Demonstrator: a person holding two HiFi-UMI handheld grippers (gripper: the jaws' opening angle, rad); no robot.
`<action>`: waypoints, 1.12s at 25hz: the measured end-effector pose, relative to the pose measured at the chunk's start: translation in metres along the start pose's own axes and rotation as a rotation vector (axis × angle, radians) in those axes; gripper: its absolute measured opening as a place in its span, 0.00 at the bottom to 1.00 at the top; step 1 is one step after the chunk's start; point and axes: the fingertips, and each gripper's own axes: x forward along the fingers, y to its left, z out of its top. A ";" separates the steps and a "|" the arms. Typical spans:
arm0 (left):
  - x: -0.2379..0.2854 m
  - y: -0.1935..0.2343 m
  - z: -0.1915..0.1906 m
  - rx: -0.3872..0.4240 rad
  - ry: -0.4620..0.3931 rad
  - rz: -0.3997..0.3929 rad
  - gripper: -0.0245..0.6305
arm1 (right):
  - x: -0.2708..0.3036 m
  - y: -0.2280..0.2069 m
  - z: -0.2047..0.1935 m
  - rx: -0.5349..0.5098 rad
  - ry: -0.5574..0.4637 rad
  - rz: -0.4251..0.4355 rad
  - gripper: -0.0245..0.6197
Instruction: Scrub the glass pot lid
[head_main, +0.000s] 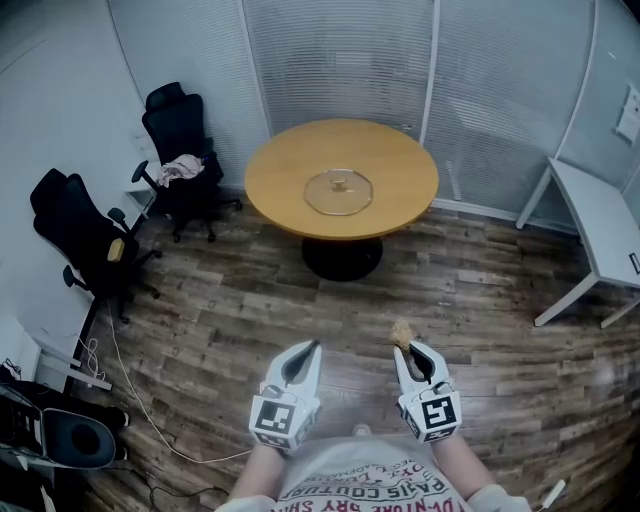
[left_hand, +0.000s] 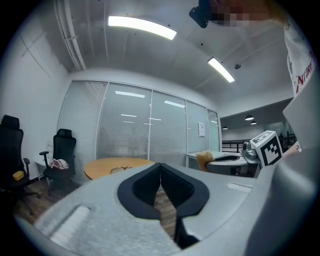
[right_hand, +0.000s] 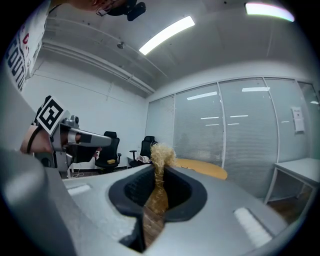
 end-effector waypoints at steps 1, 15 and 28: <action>0.005 -0.001 -0.003 -0.005 0.005 0.002 0.05 | 0.001 -0.006 -0.004 0.004 0.009 -0.002 0.12; 0.067 0.022 -0.020 -0.046 0.034 0.070 0.05 | 0.047 -0.069 -0.038 0.055 0.069 0.007 0.12; 0.205 0.164 -0.017 -0.061 0.042 0.032 0.05 | 0.226 -0.118 -0.034 0.063 0.100 -0.062 0.12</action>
